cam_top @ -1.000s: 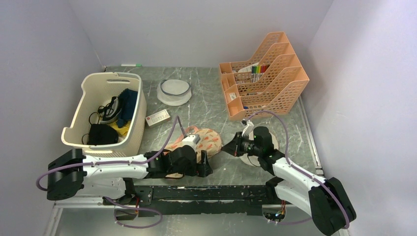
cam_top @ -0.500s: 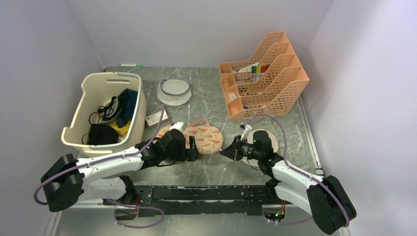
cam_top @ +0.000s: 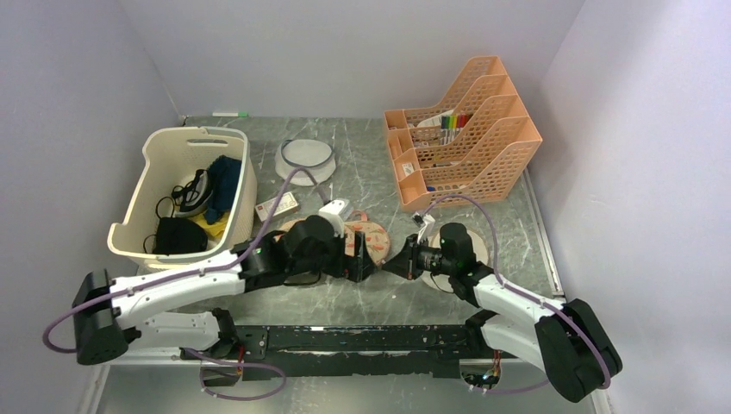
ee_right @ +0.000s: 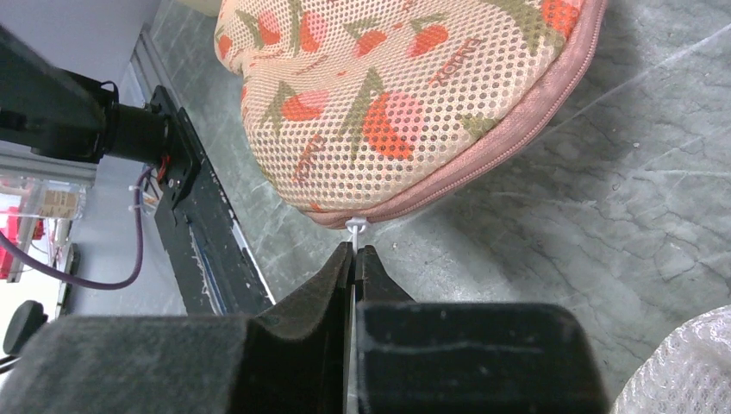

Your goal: Unzip the laundry bag and remove the bra

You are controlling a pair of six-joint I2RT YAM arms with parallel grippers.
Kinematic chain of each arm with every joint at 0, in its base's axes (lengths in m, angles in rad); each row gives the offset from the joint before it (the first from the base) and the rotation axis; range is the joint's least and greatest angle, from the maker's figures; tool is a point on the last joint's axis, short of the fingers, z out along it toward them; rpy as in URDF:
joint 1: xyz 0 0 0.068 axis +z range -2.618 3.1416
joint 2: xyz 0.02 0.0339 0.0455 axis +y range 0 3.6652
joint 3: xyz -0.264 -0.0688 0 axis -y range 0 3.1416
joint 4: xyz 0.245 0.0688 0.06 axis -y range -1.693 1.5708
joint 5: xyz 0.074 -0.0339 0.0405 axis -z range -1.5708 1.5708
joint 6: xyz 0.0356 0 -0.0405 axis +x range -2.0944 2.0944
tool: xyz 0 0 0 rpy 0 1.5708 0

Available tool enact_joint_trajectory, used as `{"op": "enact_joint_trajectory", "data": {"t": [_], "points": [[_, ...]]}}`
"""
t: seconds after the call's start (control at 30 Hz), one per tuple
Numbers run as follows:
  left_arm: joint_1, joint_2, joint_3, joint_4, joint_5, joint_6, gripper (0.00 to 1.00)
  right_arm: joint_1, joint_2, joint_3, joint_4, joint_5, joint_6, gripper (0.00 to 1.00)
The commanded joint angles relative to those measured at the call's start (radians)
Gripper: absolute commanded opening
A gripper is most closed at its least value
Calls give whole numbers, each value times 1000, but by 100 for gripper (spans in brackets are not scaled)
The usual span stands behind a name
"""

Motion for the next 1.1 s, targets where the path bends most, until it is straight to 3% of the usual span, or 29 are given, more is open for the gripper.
{"op": "enact_joint_trajectory", "data": {"t": [0.0, 0.1, 0.23, 0.4, 0.77, 0.93, 1.07], "points": [[6, 153, 159, -128, -137, 123, 99, 6, 1, 29, 53, -23, 1, 0], [9, 293, 256, -155, -148, 176, 90, 6, -10, 29, 46, -22, 4, 0], [8, 391, 266, -105, -128, 192, 79, 31, -39, 26, 27, -19, 8, 0], [6, 422, 200, -29, -121, 155, 71, 33, -49, 42, -22, 2, -5, 0], [5, 399, 112, 13, -108, 115, 31, 49, 46, 67, -14, -2, -29, 0], [5, 412, 127, -26, -111, 128, 7, 49, 66, 95, -54, 81, -21, 0], [5, 364, 70, -9, -109, 114, 7, 46, 54, 63, -55, 277, 40, 0]]}}
